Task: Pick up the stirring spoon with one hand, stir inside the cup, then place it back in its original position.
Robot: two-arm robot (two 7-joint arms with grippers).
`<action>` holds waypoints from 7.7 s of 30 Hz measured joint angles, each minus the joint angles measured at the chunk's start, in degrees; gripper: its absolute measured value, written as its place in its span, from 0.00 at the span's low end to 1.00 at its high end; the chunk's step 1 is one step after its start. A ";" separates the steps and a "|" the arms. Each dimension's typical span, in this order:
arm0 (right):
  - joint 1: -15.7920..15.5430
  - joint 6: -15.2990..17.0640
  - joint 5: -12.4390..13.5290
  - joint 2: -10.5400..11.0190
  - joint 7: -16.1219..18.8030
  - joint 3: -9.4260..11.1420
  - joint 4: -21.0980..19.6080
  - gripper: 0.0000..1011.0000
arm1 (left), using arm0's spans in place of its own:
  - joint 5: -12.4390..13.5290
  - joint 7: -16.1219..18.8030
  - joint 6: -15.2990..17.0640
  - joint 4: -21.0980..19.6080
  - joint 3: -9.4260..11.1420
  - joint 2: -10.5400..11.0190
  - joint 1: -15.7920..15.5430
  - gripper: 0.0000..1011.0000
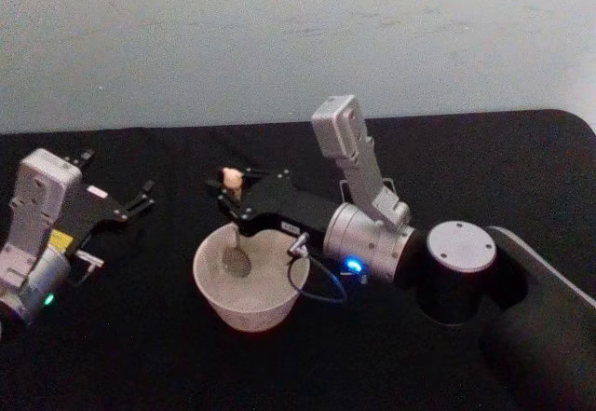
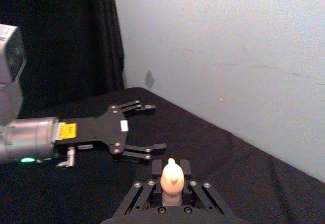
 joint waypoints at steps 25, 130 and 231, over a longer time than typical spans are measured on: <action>-5.59 1.20 4.14 8.99 4.33 2.74 -9.87 0.21 | 0.00 0.00 0.00 0.00 0.00 0.00 0.00 0.99; -9.05 4.04 20.54 16.14 -6.21 16.00 -21.02 0.21 | 0.00 0.00 0.00 0.00 0.00 0.00 0.00 0.99; -10.26 3.53 12.65 9.65 -8.60 14.38 -9.56 0.55 | 0.00 0.00 0.00 0.00 0.00 0.00 0.00 0.99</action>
